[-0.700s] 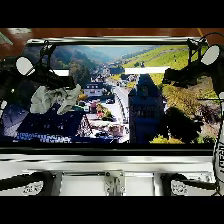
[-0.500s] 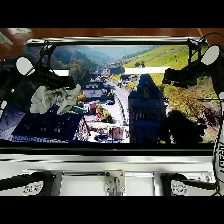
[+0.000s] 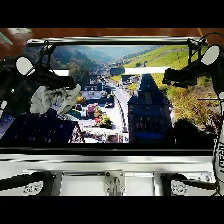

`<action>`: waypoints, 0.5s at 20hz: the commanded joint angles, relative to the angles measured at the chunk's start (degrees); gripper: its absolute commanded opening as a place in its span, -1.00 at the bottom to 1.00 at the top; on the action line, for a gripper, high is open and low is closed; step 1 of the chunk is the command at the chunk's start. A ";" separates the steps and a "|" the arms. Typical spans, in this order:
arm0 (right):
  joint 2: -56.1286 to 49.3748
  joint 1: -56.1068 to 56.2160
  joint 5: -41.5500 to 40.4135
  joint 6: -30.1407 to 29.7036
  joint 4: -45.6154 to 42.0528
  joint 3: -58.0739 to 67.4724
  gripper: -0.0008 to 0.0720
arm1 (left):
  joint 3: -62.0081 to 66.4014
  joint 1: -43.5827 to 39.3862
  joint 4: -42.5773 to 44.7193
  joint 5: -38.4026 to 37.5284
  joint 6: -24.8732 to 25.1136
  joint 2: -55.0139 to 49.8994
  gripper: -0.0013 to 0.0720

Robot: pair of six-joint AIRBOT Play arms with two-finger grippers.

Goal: Fold the shirts.

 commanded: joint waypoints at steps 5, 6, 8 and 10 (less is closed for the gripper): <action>-0.04 0.04 -0.02 0.04 0.00 0.00 0.66 | 0.00 -0.04 0.00 0.00 0.02 -0.02 1.00; -0.04 0.04 0.00 0.04 0.04 0.00 0.66 | -0.02 -0.04 -0.24 0.28 -0.22 -0.04 1.00; -0.04 0.04 0.00 0.00 0.00 0.00 0.66 | -0.02 -0.07 -0.66 2.89 -0.20 -0.11 1.00; -0.04 0.04 0.02 0.00 0.00 0.00 0.66 | -0.02 -0.07 -0.66 5.73 -0.22 -0.22 1.00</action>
